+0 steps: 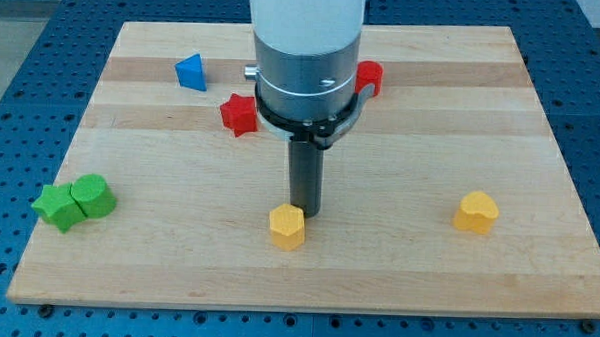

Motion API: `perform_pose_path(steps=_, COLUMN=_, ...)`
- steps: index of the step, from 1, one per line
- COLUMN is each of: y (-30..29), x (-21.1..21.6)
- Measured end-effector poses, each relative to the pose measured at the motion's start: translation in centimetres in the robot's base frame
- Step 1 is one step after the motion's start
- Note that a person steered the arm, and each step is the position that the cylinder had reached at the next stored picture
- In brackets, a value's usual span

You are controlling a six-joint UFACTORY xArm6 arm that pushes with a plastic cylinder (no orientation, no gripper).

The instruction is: Move the yellow hexagon to the right of the green circle

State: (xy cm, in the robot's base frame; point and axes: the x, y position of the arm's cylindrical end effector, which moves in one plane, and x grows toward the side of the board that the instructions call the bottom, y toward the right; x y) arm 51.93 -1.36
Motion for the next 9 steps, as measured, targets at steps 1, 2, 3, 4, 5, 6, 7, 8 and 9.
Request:
perform_pose_path(steps=1, y=-1.5, x=0.0)
perform_pose_path(steps=2, y=-3.2, x=0.0)
perform_pose_path(steps=3, y=-5.9, x=0.0)
perform_pose_path(steps=4, y=-5.9, x=0.0)
perform_pose_path(steps=5, y=-3.3, x=-0.4)
perform_pose_path(steps=6, y=5.9, x=-0.3)
perform_pose_path(steps=7, y=0.5, x=4.5)
perform_pose_path(steps=8, y=-10.3, x=4.9)
perform_pose_path(steps=9, y=-10.4, x=4.4)
